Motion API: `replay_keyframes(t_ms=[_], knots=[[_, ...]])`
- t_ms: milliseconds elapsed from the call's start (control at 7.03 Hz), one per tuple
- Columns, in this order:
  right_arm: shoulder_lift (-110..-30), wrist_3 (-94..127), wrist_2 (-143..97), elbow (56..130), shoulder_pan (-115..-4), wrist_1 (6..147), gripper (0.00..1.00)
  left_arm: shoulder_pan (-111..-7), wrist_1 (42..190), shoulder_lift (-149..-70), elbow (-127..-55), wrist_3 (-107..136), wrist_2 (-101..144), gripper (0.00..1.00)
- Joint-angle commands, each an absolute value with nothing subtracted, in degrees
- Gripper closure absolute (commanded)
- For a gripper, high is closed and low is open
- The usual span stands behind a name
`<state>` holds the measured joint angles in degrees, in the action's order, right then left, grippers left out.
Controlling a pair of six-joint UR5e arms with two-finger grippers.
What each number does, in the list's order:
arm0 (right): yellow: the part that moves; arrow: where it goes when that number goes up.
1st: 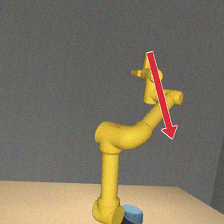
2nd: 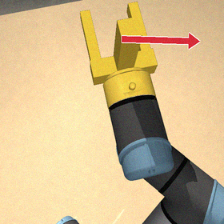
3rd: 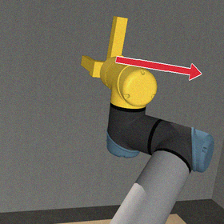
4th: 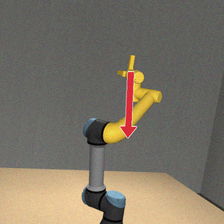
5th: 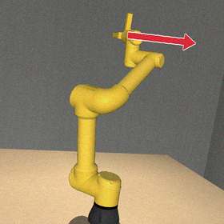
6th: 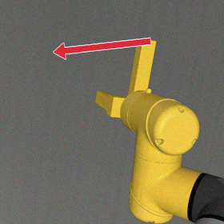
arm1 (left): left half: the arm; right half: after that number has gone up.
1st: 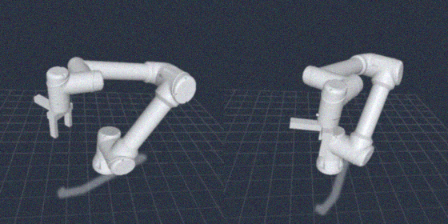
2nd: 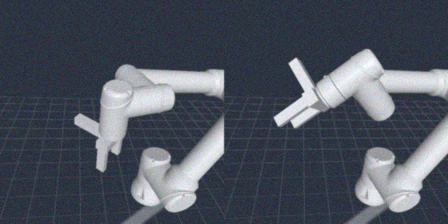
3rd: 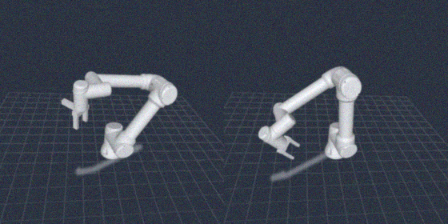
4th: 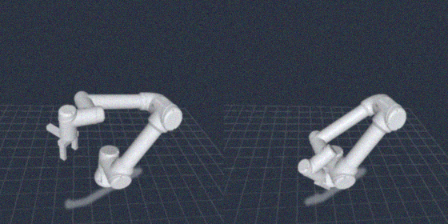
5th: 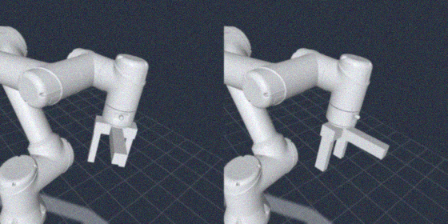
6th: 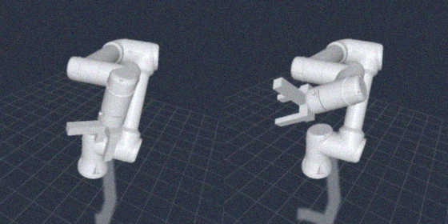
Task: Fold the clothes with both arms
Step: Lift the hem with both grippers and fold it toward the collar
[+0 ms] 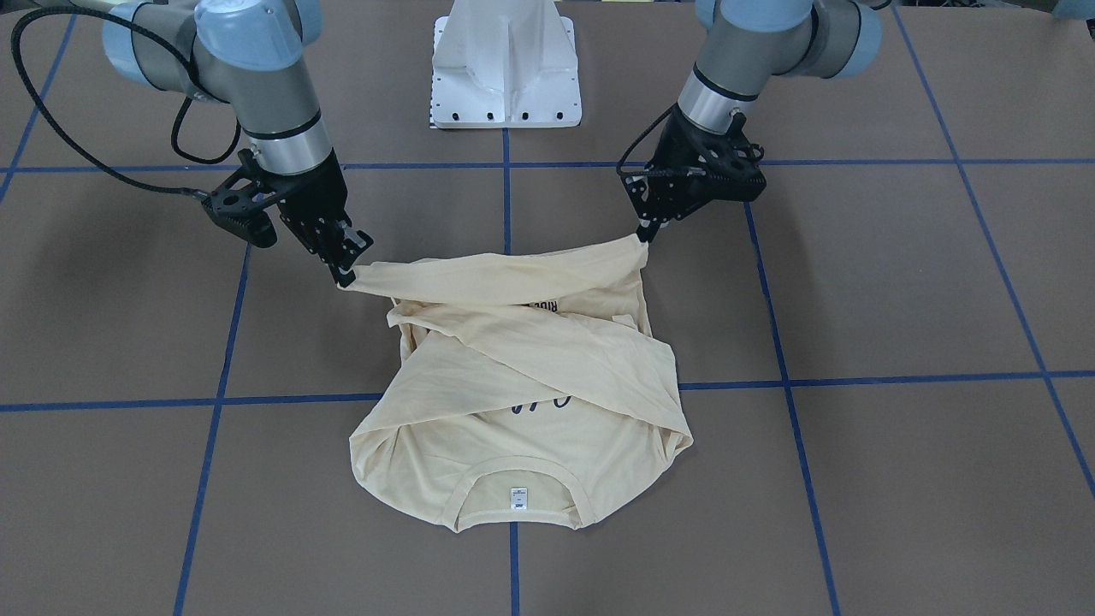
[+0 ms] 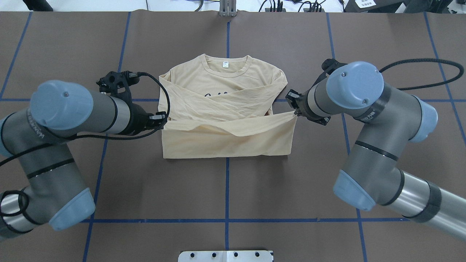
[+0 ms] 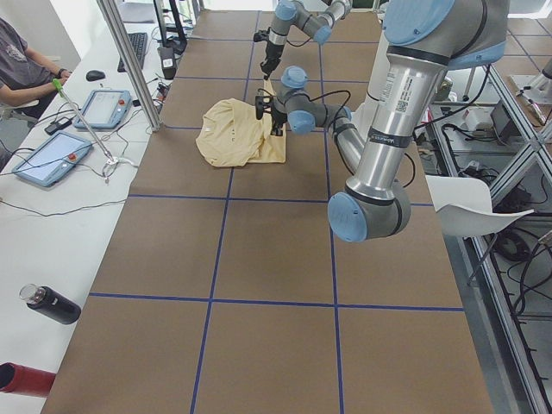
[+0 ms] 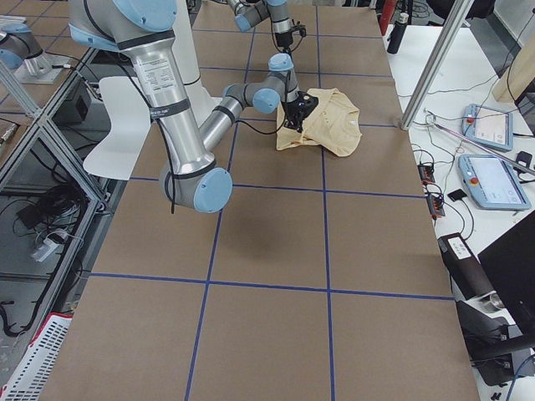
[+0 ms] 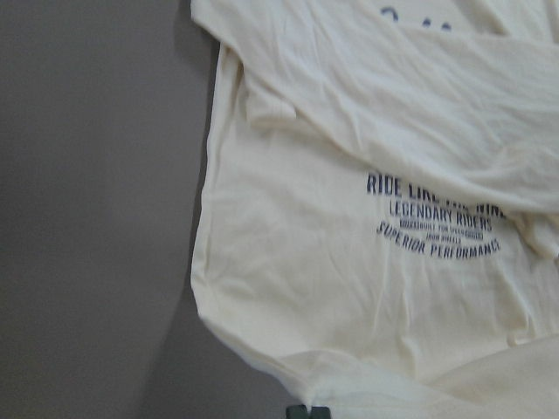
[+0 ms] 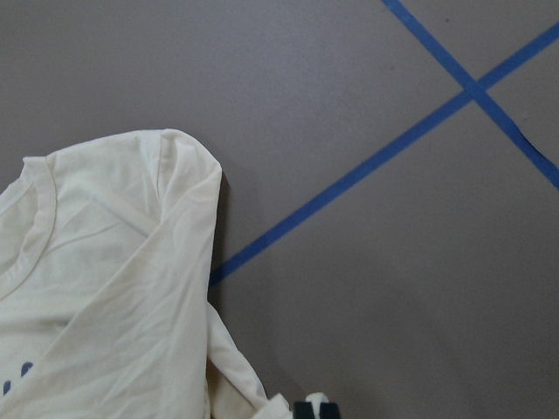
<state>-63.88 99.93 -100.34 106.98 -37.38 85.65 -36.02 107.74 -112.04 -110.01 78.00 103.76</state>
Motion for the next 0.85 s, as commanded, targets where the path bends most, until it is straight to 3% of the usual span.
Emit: replay_keyframes(t_ms=[0,427,711], knots=[[-58.12,97.39,-100.63,99.69,-40.86,85.52,1.00,-42.43,107.75,-113.55,-106.70,73.40,103.89,1.00],[-48.03,93.71,-100.55,84.96,-42.89,85.17,1.00,-45.26,117.54,-119.34,-92.96,72.51,103.80,1.00],[-45.53,91.85,-100.28,76.15,-42.80,79.85,1.00,-45.52,126.01,-121.64,-82.65,72.51,103.45,1.00]])
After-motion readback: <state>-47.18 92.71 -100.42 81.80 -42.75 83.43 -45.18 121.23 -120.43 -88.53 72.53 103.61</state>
